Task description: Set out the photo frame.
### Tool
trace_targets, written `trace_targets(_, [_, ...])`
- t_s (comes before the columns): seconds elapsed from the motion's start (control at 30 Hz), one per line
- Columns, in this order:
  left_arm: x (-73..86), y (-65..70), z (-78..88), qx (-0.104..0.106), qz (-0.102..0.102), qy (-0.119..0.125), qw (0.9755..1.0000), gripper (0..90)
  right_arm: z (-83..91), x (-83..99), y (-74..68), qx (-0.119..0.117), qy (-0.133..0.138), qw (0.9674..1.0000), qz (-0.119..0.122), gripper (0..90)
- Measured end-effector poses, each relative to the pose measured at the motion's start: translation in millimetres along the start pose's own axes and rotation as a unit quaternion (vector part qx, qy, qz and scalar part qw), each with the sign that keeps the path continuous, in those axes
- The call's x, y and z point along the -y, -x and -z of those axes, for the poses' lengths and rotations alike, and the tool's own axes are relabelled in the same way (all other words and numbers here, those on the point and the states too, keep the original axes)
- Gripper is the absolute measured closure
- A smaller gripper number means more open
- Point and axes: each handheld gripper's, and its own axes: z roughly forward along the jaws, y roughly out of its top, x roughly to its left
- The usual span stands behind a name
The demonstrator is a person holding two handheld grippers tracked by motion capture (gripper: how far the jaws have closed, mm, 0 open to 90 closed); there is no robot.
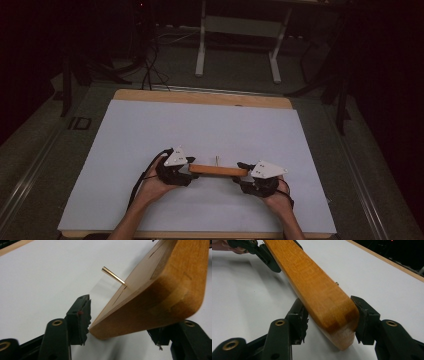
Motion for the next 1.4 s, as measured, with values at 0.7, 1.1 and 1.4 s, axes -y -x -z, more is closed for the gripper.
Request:
trace_targets(0.7, [-5.5, -1.6, -8.4, -0.003, -0.02, 0.002, 0.9998, 52.8, -3.5, 5.8, 11.8, 0.011, 0.0, 0.9998, -0.017, 54.2])
trace_targets(1.1, [-6.0, 3.0, -8.5, -0.024, -0.06, -0.006, 0.9979, 55.8, -4.7, 5.0, 11.6, 0.019, -0.002, 0.9998, -0.003, 54.7])
trace_targets(1.4, [-6.2, 3.9, -8.2, -0.03, -0.07, -0.009, 0.9971, 56.4, -5.4, 4.4, 11.4, 0.022, -0.003, 0.9997, 0.002, 54.7])
